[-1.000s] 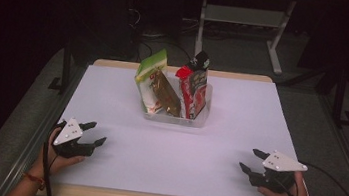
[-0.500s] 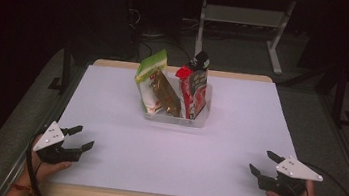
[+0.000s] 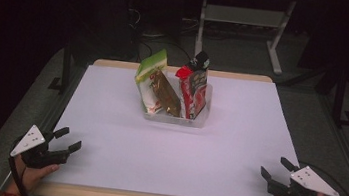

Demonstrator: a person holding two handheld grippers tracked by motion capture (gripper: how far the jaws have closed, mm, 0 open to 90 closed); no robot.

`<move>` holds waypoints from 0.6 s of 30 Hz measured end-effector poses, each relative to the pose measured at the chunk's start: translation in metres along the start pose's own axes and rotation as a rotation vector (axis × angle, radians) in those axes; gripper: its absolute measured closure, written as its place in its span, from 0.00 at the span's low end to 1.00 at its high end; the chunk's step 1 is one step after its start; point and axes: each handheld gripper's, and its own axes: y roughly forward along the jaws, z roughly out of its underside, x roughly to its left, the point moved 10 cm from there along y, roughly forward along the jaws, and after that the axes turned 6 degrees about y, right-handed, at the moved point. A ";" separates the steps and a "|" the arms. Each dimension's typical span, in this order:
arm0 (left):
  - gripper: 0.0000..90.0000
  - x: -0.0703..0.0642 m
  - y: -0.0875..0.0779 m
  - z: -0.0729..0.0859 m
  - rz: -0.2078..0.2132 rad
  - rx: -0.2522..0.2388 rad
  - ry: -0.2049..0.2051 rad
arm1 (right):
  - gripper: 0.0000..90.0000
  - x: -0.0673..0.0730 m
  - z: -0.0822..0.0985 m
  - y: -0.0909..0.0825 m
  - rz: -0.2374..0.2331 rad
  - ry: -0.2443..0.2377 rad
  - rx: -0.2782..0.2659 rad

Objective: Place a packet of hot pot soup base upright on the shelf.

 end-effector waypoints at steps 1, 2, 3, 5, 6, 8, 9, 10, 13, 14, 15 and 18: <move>0.30 0.000 -0.001 0.000 -0.005 -0.001 0.004 | 0.28 0.001 0.001 0.000 -0.001 0.001 -0.002; 0.30 0.000 -0.001 0.000 -0.007 -0.001 0.003 | 0.28 0.001 0.002 -0.001 0.002 -0.001 -0.003; 0.30 0.000 -0.002 -0.001 -0.008 -0.001 0.006 | 0.28 0.001 0.002 -0.001 0.003 -0.002 -0.003; 0.30 0.000 -0.002 -0.003 -0.012 -0.007 0.015 | 0.29 0.003 0.002 -0.002 -0.001 -0.004 -0.005; 0.30 0.000 -0.003 -0.004 -0.011 -0.010 0.012 | 0.29 0.003 0.002 -0.002 -0.002 -0.003 -0.004; 0.30 -0.001 -0.001 -0.003 -0.010 -0.007 0.013 | 0.29 0.003 0.003 -0.002 0.003 -0.006 0.000; 0.30 -0.001 -0.001 -0.002 -0.010 0.001 0.018 | 0.29 0.003 0.003 -0.002 0.003 -0.007 -0.001; 0.30 -0.002 -0.002 -0.002 -0.010 0.003 0.024 | 0.29 0.003 0.002 -0.002 0.002 -0.007 -0.002; 0.30 -0.002 -0.002 -0.002 -0.011 0.002 0.024 | 0.29 0.003 0.001 -0.002 0.008 -0.011 -0.002; 0.30 -0.002 -0.002 -0.003 -0.009 -0.003 0.021 | 0.29 0.004 0.001 -0.002 0.009 -0.014 0.003; 0.30 -0.003 -0.001 -0.003 -0.008 0.000 0.024 | 0.29 0.004 0.001 -0.001 0.011 -0.021 0.004; 0.30 -0.004 0.000 -0.003 -0.009 0.004 0.030 | 0.29 0.006 0.001 0.000 0.008 -0.035 0.013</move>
